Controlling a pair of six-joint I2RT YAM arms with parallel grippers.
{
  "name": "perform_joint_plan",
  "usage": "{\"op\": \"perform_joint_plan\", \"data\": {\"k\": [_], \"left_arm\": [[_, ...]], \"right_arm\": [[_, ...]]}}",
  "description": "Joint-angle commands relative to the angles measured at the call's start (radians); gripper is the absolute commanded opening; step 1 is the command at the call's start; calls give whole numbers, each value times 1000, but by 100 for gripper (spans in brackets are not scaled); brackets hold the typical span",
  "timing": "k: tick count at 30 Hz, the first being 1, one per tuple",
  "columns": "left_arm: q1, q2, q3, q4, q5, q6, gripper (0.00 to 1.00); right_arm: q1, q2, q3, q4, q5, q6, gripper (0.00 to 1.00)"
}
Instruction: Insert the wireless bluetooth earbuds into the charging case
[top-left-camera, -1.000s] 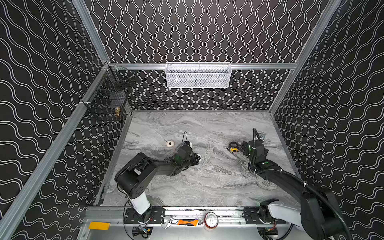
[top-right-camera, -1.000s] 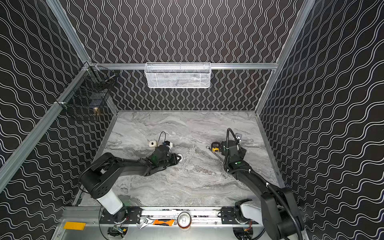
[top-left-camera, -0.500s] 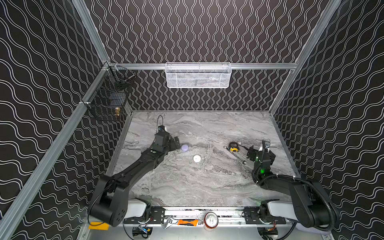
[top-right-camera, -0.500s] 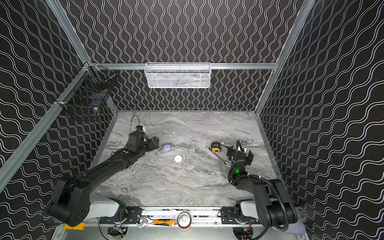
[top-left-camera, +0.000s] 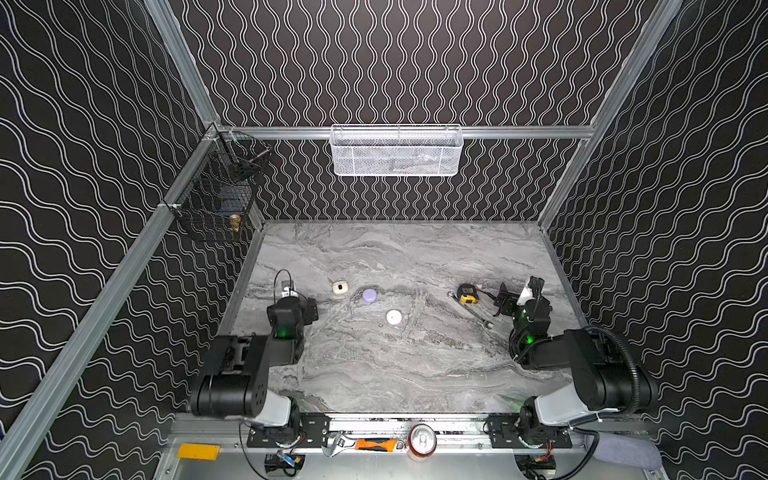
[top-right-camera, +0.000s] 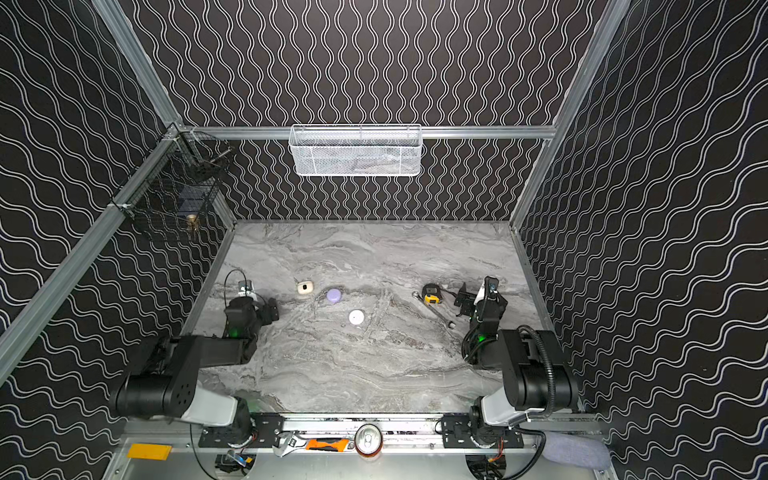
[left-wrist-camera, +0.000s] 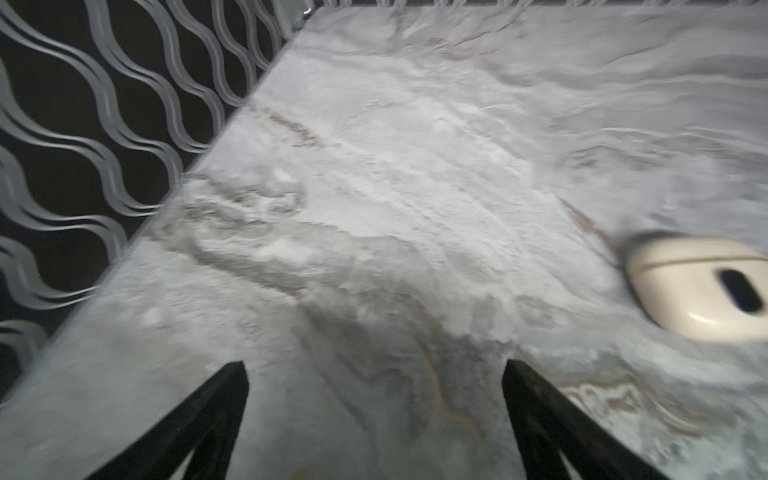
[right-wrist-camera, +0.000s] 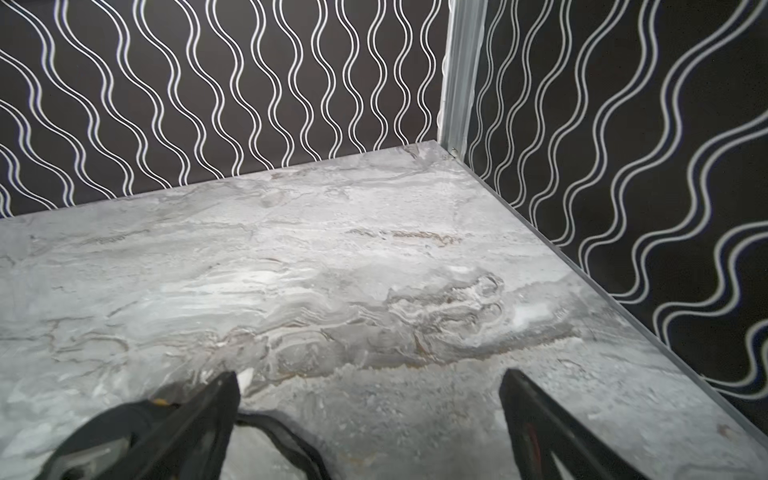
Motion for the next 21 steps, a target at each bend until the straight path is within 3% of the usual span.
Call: {"op": "perform_joint_plan", "data": {"k": [1, 2, 3, 4, 5, 7, 10, 21], "left_arm": [[22, 141, -14, 479, 282, 73, 99], [33, 154, -1, 452, 315, 72, 99], [31, 85, 24, 276, 257, 64, 99], [7, 86, 58, 241, 212, 72, 99], [0, 121, 77, 267, 248, 87, 99], [-10, 89, 127, 116, 301, 146, 99], [-51, 107, 121, 161, 262, 148, 99], [-54, 110, 123, 157, 257, 149, 99]], "right_arm": [[2, 26, -12, 115, 4, -14, 100], [2, 18, -11, 98, 4, -9, 100], [2, 5, -2, 53, 6, -1, 100], [2, 2, 5, 34, 4, 2, 100], [2, 4, 2, 45, 4, 0, 100], [2, 22, -9, 101, 3, -10, 100], [2, 10, -2, 65, 3, -3, 100], [2, 16, -5, 84, 1, -7, 100]]}}
